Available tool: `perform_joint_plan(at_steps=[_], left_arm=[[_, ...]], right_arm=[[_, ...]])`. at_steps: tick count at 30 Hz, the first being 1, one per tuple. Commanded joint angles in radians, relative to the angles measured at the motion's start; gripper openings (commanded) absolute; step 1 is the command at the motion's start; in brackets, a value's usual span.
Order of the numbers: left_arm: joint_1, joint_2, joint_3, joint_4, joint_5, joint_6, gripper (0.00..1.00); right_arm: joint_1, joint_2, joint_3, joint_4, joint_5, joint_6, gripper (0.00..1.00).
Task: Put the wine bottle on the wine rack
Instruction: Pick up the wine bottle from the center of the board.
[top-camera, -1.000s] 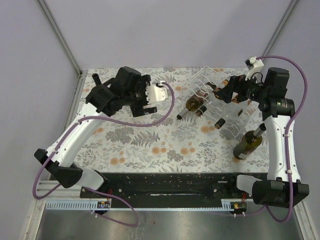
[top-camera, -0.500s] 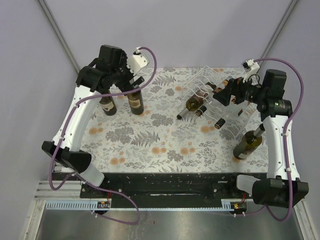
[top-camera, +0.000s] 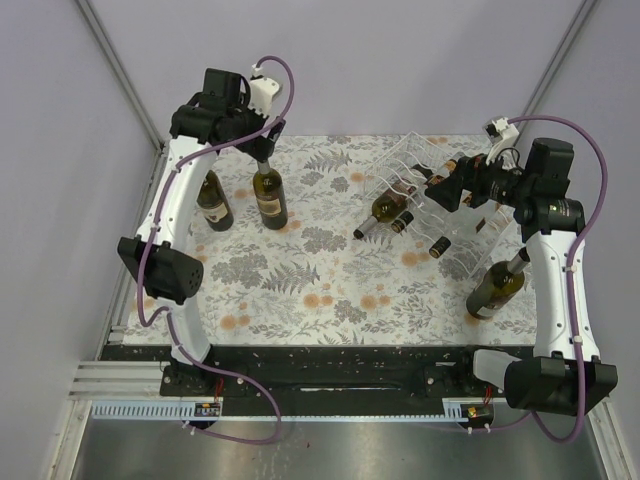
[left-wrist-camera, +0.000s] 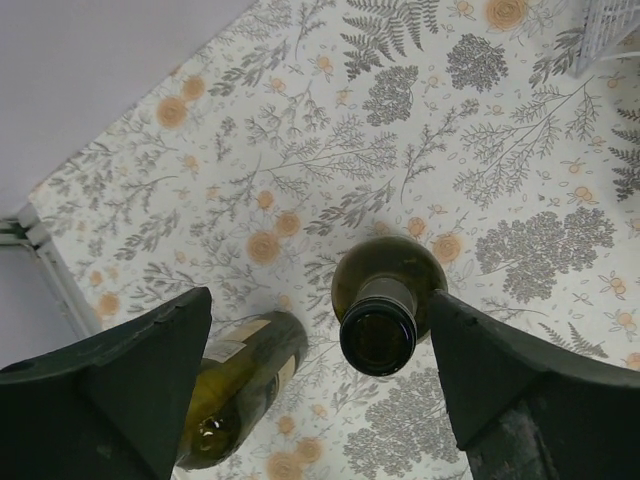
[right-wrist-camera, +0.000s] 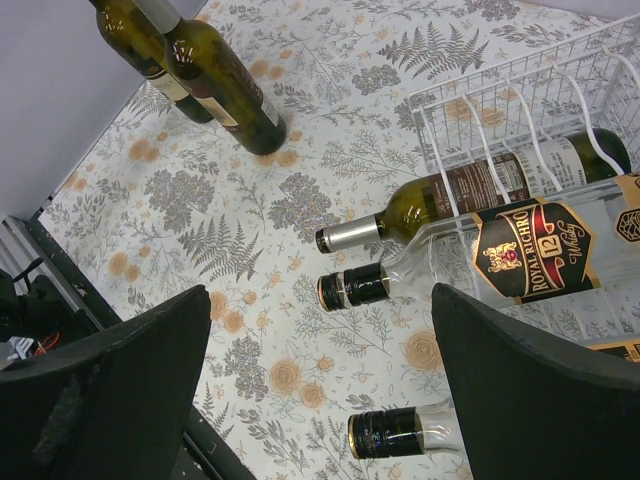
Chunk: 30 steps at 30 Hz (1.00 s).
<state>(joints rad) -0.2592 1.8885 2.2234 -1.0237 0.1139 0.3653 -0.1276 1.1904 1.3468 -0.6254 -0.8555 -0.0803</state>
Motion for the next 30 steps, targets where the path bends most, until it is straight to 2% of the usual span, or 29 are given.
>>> perform_joint_plan(at_steps=[1,9,24,30], left_arm=[[0.018,0.004,0.030,0.016,0.091,-0.092,0.91],[0.024,0.009,-0.024,0.016,0.139,-0.138,0.77],[0.023,-0.008,-0.099,0.022,0.142,-0.137,0.62],[0.023,-0.008,-0.105,0.020,0.153,-0.138,0.51]], right_arm=[[-0.004,-0.025,0.006,0.007,-0.011,-0.013,0.99],[-0.004,-0.011,0.008,0.010,-0.024,0.007,0.99],[-0.004,-0.011,0.011,-0.016,-0.010,-0.024,1.00],[-0.004,-0.014,0.008,-0.013,-0.004,-0.027,1.00]])
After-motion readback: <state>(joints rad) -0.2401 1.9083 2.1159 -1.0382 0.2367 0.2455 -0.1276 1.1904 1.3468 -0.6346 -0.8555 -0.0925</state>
